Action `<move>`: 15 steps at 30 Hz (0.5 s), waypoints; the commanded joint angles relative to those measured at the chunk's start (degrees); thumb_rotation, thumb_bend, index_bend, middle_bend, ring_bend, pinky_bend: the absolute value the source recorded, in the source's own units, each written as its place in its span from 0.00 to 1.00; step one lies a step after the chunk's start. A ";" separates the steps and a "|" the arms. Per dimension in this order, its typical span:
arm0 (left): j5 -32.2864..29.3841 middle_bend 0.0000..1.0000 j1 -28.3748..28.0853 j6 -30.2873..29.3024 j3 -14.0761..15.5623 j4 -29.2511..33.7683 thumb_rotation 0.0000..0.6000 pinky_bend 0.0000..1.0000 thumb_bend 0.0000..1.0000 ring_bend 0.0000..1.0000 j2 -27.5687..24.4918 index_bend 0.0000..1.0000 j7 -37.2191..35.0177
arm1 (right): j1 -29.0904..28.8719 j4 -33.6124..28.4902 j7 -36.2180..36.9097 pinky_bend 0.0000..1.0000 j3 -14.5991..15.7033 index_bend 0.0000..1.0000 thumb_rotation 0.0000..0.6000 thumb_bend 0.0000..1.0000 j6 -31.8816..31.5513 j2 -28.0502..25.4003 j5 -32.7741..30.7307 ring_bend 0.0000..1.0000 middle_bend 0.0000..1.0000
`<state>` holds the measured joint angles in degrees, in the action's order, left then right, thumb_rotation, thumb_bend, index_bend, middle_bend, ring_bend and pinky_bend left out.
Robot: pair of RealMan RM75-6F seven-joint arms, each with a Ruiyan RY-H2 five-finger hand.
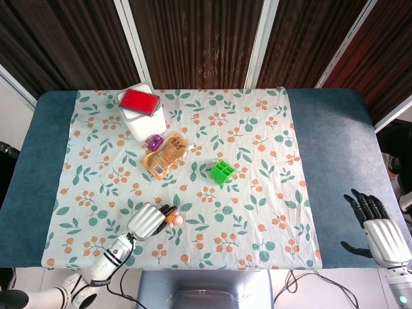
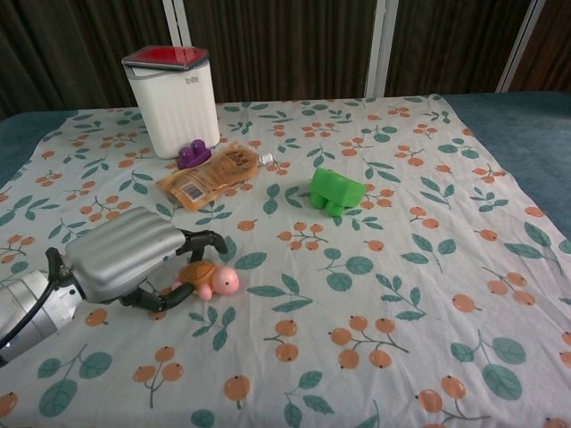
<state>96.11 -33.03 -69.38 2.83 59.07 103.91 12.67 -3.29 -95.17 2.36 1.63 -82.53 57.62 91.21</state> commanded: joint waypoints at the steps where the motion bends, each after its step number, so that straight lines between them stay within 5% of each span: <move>1: -0.20 0.40 0.05 0.22 0.01 1.03 1.00 1.00 0.40 1.00 -0.44 0.21 0.49 | -0.01 -0.02 0.04 0.00 0.00 0.00 1.00 0.21 0.00 -0.03 0.01 0.00 0.00; 8: -1.04 0.35 -0.10 1.62 -0.26 2.45 1.00 1.00 0.39 1.00 -0.91 0.26 2.14 | 0.12 -0.01 0.21 0.00 0.02 0.00 1.00 0.21 -0.25 -0.15 0.14 0.00 0.00; 13: -0.16 0.50 -0.18 0.20 -0.44 0.39 1.00 1.00 0.39 1.00 0.33 0.41 1.88 | 0.15 0.07 0.25 0.00 -0.06 0.00 1.00 0.21 -0.28 -0.20 0.02 0.00 0.00; 15: 0.66 0.67 -0.18 -1.20 -0.49 -1.37 1.00 1.00 0.39 1.00 1.22 0.58 1.55 | 0.12 0.08 0.24 0.00 -0.07 0.00 1.00 0.21 -0.19 -0.21 -0.04 0.00 0.00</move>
<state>95.96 -33.20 -69.29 2.43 59.23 104.26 14.59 -3.16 -95.09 2.59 1.57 -82.73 57.41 91.18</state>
